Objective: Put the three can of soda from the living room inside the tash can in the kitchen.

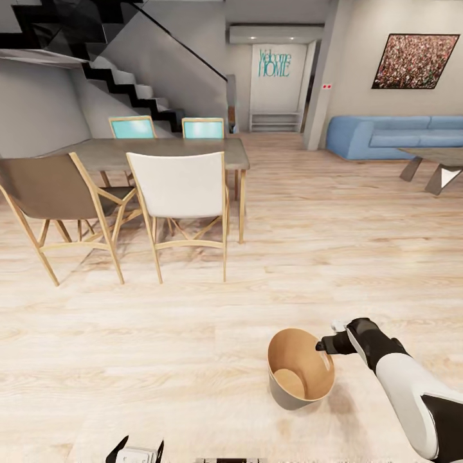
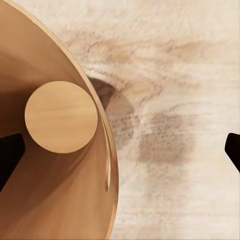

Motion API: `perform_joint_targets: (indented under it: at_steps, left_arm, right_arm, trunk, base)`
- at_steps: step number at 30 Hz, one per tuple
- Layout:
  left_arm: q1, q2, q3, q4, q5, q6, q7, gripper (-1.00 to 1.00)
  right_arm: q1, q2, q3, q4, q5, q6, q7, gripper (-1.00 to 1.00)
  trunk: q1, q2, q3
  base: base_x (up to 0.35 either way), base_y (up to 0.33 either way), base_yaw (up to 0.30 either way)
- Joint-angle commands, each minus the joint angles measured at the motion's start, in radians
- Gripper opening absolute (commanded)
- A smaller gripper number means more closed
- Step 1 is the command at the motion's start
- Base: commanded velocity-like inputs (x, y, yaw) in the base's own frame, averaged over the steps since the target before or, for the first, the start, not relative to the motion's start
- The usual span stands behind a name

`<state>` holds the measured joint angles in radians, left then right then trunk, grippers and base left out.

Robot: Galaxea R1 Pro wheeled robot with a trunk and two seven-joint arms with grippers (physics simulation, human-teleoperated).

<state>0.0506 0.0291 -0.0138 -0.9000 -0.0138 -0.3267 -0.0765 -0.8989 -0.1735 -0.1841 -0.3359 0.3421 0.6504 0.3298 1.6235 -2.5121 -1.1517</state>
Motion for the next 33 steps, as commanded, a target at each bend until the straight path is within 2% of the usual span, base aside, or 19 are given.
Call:
perform_joint_targets:
  at_steps: [1, 14, 22, 31, 33]
  left_arm:
    - [0.000, 0.000, 0.000, 0.000, 0.000, 0.000, 0.000, 1.00]
    - [0.000, 0.000, 0.000, 0.000, 0.000, 0.000, 0.001, 1.00]
    - [0.000, 0.000, 0.000, 0.000, 0.000, 0.000, 0.001, 1.00]
    - [0.000, 0.000, 0.000, 0.000, 0.000, 0.000, 0.001, 1.00]
    - [0.000, 0.000, 0.000, 0.000, 0.000, 0.000, 0.001, 1.00]
  right_arm:
    - [0.000, 0.000, 0.000, 0.000, 0.000, 0.000, 0.000, 1.00]
    - [0.000, 0.000, 0.000, 0.000, 0.000, 0.000, 0.000, 1.00]
    - [0.000, 0.002, 0.000, 0.000, 0.000, 0.000, 0.000, 1.00]
    - [0.001, 0.005, 0.000, 0.000, 0.000, 0.000, 0.000, 1.00]
    - [0.001, 0.006, 0.000, 0.000, 0.000, 0.000, 0.000, 1.00]
  trunk:
    - [0.000, 0.000, -0.004]
    - [0.006, -0.003, -0.054]
    - [0.006, -0.003, -0.054]
    - [0.010, -0.005, -0.089]
    - [0.010, -0.005, -0.089]
  base:
    - [0.000, 0.000, 0.000]
    - [0.000, 0.000, 0.000]
    - [0.000, 0.000, 0.000]
    - [0.000, 0.000, 0.000]
    - [0.000, 0.000, 0.000]
